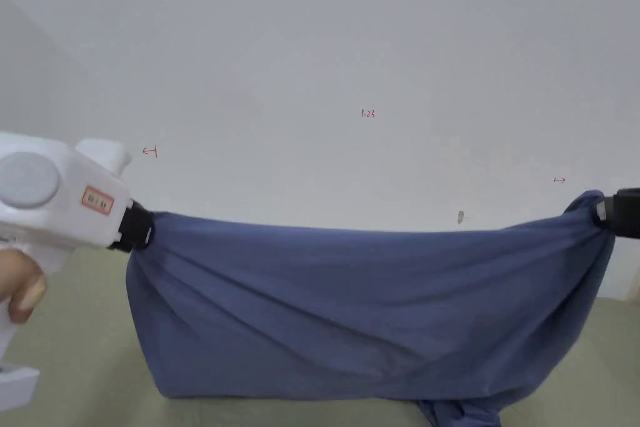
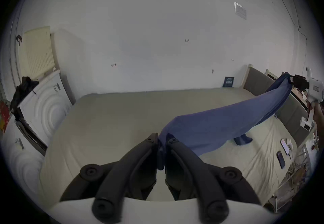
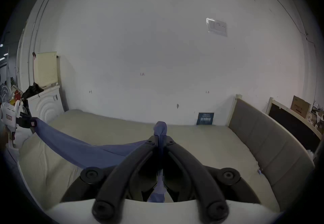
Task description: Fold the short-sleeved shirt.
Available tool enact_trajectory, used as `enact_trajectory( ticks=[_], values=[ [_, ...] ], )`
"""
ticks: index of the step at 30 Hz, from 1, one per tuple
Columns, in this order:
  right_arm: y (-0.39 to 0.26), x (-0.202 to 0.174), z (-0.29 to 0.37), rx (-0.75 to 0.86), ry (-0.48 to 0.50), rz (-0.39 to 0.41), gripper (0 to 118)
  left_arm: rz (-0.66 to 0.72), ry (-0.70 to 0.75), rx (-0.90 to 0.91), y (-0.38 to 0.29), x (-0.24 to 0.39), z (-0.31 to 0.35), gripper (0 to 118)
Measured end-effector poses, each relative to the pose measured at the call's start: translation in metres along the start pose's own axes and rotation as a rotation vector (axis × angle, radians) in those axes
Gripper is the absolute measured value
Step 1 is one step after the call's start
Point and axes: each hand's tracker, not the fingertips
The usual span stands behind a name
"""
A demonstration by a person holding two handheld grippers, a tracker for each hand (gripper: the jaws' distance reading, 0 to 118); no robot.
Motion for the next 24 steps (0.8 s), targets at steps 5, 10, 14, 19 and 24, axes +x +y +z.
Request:
enact_trajectory(
  ticks=[5, 10, 14, 19, 24],
  values=[
    [-0.045, 0.001, 0.038, -0.061, -0.003, -0.032, 4, 0.010, -0.034, -0.032, -0.046, -0.001, 0.015, 9],
    [-0.096, -0.002, 0.077, -0.099, -0.005, -0.035, 4, -0.004, -0.039, -0.050, -0.100, 0.006, 0.038, 9],
    [-0.143, -0.001, 0.110, -0.142, -0.005, -0.080, 4, 0.049, -0.073, -0.078, -0.149, 0.008, 0.055, 9],
    [-0.215, -0.003, 0.147, -0.195, -0.007, -0.107, 4, 0.061, -0.081, -0.084, -0.218, 0.017, 0.069, 9],
    [-0.271, -0.003, 0.170, -0.278, -0.011, -0.194, 4, 0.086, -0.101, -0.148, -0.269, 0.023, 0.067, 9]
  ],
)
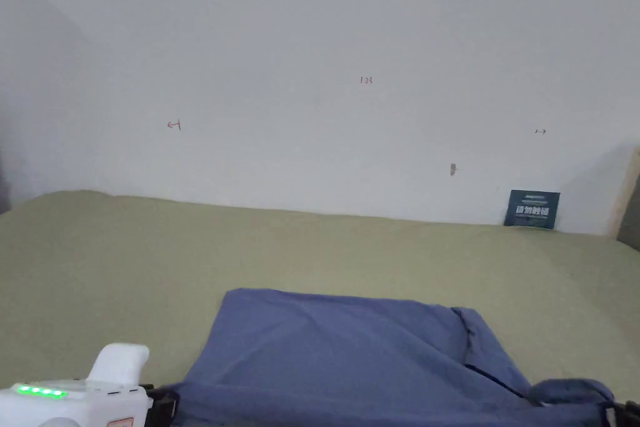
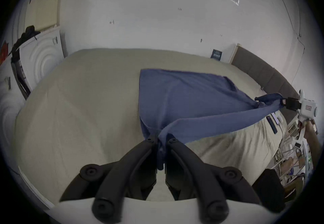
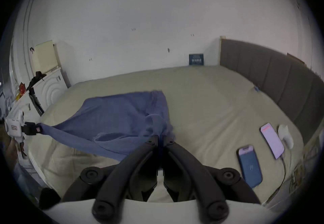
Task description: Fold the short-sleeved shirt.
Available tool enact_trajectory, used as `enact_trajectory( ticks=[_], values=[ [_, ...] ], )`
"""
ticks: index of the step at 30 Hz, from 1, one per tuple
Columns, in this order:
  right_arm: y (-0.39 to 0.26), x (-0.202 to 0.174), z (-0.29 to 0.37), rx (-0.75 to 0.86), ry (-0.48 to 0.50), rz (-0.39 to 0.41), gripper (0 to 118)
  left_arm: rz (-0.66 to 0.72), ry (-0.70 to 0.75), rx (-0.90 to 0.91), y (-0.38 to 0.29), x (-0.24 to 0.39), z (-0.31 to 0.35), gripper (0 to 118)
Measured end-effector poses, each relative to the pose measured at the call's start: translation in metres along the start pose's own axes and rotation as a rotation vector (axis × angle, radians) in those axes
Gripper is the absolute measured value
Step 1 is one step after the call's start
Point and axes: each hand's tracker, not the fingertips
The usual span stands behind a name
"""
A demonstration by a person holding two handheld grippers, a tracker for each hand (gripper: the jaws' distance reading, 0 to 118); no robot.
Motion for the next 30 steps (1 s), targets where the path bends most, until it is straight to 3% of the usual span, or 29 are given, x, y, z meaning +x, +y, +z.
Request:
enact_trajectory(
  ticks=[12, 13, 14, 15, 16, 17, 18, 19, 23, 27, 28, 29, 30],
  values=[
    [-0.067, 0.021, -0.014, -0.097, -0.017, -0.048, 4, 0.038, -0.019, -0.088, -0.067, -0.019, -0.018, 9],
    [-0.072, 0.023, -0.018, -0.109, -0.027, -0.055, 5, 0.038, -0.022, -0.094, -0.073, -0.020, -0.021, 14],
    [-0.076, 0.025, -0.020, -0.116, -0.034, -0.063, 7, 0.043, -0.022, -0.102, -0.078, -0.021, -0.024, 29],
    [-0.082, 0.027, -0.022, -0.123, -0.050, -0.066, 21, 0.059, -0.014, -0.120, -0.084, -0.022, -0.027, 59],
    [-0.086, 0.029, -0.023, -0.141, -0.078, -0.071, 41, 0.092, 0.004, -0.141, -0.090, -0.026, -0.029, 81],
    [-0.088, 0.032, -0.022, -0.159, -0.105, -0.084, 66, 0.125, 0.008, -0.158, -0.095, -0.030, -0.029, 92],
    [-0.090, 0.035, -0.020, -0.169, -0.106, -0.096, 99, 0.163, -0.001, -0.169, -0.101, -0.032, -0.026, 92],
    [-0.092, 0.038, -0.017, -0.187, -0.090, -0.116, 107, 0.190, -0.006, -0.161, -0.103, -0.034, -0.021, 92],
    [-0.083, 0.033, 0.008, -0.099, -0.073, -0.136, 106, 0.167, 0.037, -0.121, -0.096, -0.027, 0.001, 92],
    [-0.068, 0.009, 0.025, -0.041, -0.090, -0.044, 103, 0.097, 0.042, 0.020, -0.079, 0.000, 0.024, 91],
    [-0.067, 0.002, 0.030, -0.032, -0.088, -0.015, 93, 0.094, 0.035, 0.057, -0.076, 0.006, 0.029, 88],
    [-0.067, -0.004, 0.032, -0.028, -0.083, 0.014, 72, 0.098, 0.034, 0.075, -0.074, 0.012, 0.033, 82],
    [-0.068, -0.010, 0.033, -0.035, -0.083, 0.055, 27, 0.100, 0.024, 0.083, -0.074, 0.027, 0.042, 63]
  ],
)
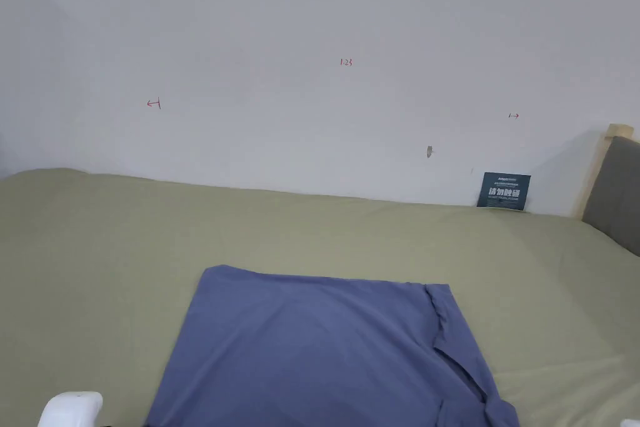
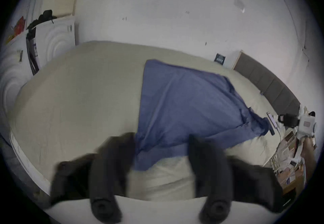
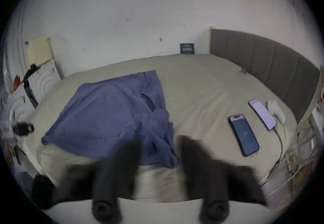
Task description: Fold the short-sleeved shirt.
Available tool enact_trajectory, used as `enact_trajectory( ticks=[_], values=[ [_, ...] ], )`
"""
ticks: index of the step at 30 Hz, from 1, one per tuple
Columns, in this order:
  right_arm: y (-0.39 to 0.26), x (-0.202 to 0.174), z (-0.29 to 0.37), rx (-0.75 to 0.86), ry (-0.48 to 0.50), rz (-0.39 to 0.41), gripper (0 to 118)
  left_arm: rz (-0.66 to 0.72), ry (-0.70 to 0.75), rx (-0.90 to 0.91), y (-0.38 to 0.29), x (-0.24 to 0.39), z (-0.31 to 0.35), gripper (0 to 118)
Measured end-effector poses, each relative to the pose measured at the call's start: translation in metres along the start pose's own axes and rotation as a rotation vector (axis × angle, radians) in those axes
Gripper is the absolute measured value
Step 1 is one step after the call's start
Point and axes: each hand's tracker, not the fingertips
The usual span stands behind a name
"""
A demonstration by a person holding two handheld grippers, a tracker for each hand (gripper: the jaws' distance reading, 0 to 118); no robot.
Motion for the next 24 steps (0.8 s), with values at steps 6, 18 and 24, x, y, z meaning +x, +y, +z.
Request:
enact_trajectory(
  ticks=[6, 18, 24],
  values=[
    [-0.012, -0.037, 0.006, -0.057, 0.044, 0.035, 0, -0.011, -0.015, -0.045, -0.006, 0.023, 0.007, 0],
    [-0.014, -0.051, -0.004, -0.102, 0.118, 0.058, 0, 0.088, 0.002, -0.191, -0.037, -0.027, -0.025, 112],
    [-0.009, -0.045, -0.016, -0.097, 0.119, 0.046, 0, -0.027, 0.087, -0.193, -0.032, -0.029, -0.067, 111]
  ],
)
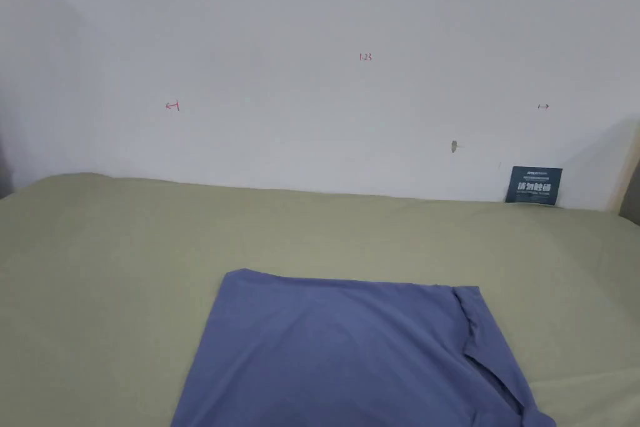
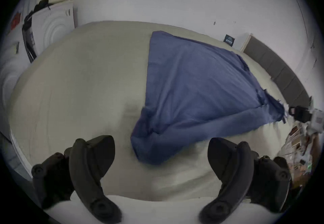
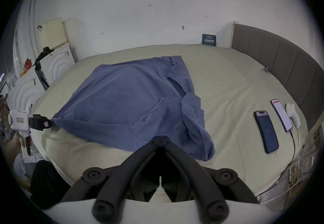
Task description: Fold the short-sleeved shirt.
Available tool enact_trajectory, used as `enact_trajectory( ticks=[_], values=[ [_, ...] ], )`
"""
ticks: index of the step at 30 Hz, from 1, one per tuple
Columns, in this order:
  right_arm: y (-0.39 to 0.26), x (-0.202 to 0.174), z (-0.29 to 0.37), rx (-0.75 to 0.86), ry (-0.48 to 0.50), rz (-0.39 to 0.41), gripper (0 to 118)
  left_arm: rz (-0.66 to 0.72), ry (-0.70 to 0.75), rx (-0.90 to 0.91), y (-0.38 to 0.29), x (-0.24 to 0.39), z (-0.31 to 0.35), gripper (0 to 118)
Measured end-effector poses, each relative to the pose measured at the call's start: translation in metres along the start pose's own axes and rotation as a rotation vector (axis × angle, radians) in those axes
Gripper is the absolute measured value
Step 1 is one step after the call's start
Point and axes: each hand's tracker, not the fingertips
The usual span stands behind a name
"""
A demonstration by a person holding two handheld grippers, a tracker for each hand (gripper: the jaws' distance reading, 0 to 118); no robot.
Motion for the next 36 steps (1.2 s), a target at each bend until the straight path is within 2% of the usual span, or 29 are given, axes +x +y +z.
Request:
enact_trajectory(
  ticks=[2, 3, 6, 7, 8, 9, 10, 11, 12, 13, 15, 17, 18, 20, 22, 24, 28, 30, 36],
  values=[
    [-0.001, 0.005, -0.003, -0.004, 0.000, -0.002, 0, 0.011, -0.003, -0.015, 0.005, -0.003, -0.014, 110],
    [-0.001, 0.007, -0.004, -0.005, -0.002, -0.004, 0, 0.014, -0.004, -0.027, 0.007, -0.005, -0.021, 104],
    [-0.003, 0.020, -0.009, 0.008, -0.031, 0.005, 0, -0.011, 0.042, -0.018, 0.009, 0.002, -0.014, 62],
    [-0.004, 0.025, -0.011, 0.020, -0.050, 0.013, 0, -0.014, 0.002, -0.009, 0.011, 0.000, -0.011, 51],
    [-0.005, 0.029, -0.013, 0.034, -0.066, 0.025, 2, -0.002, -0.056, -0.006, 0.013, -0.001, -0.008, 29],
    [-0.008, 0.035, -0.016, 0.071, -0.066, 0.061, 18, 0.023, -0.112, -0.010, 0.014, 0.000, -0.007, 9],
    [-0.011, 0.040, -0.020, 0.080, -0.043, 0.071, 53, 0.028, -0.110, 0.004, 0.014, 0.003, -0.004, 9],
    [-0.011, 0.044, -0.025, 0.041, -0.050, 0.067, 96, 0.009, -0.076, 0.002, 0.015, 0.009, -0.003, 9],
    [-0.012, 0.047, -0.031, -0.028, -0.045, 0.065, 118, -0.007, -0.066, 0.002, 0.017, 0.015, 0.002, 9],
    [-0.017, 0.050, -0.034, -0.012, -0.018, 0.051, 114, -0.008, -0.067, 0.001, 0.017, 0.017, 0.003, 9],
    [-0.020, 0.054, -0.043, -0.012, -0.036, 0.052, 105, 0.006, -0.070, 0.000, 0.016, 0.019, 0.004, 9],
    [-0.023, 0.055, -0.055, -0.040, -0.111, 0.076, 99, 0.029, -0.073, -0.005, 0.018, 0.017, 0.005, 9],
    [-0.024, 0.056, -0.059, -0.040, -0.116, 0.079, 78, 0.036, -0.072, -0.006, 0.017, 0.017, 0.006, 9],
    [-0.024, 0.059, -0.062, -0.053, -0.101, 0.074, 4, 0.048, -0.073, -0.008, 0.018, 0.017, 0.007, 9],
    [-0.028, 0.055, -0.060, -0.054, -0.118, 0.085, 4, 0.053, -0.074, -0.008, 0.018, 0.019, 0.011, 9],
    [-0.028, 0.053, -0.054, -0.045, -0.095, 0.074, 4, 0.057, -0.074, -0.006, 0.017, 0.015, 0.008, 9],
    [-0.019, 0.044, -0.042, 0.030, -0.128, 0.149, 4, 0.081, -0.085, 0.016, 0.021, 0.008, 0.007, 9],
    [-0.008, 0.041, -0.037, 0.073, -0.110, 0.133, 4, 0.103, -0.097, 0.089, 0.028, 0.007, 0.013, 9],
    [0.050, 0.052, -0.053, 0.129, -0.083, 0.082, 4, 0.157, -0.089, 0.094, 0.083, 0.005, -0.003, 9]
  ],
)
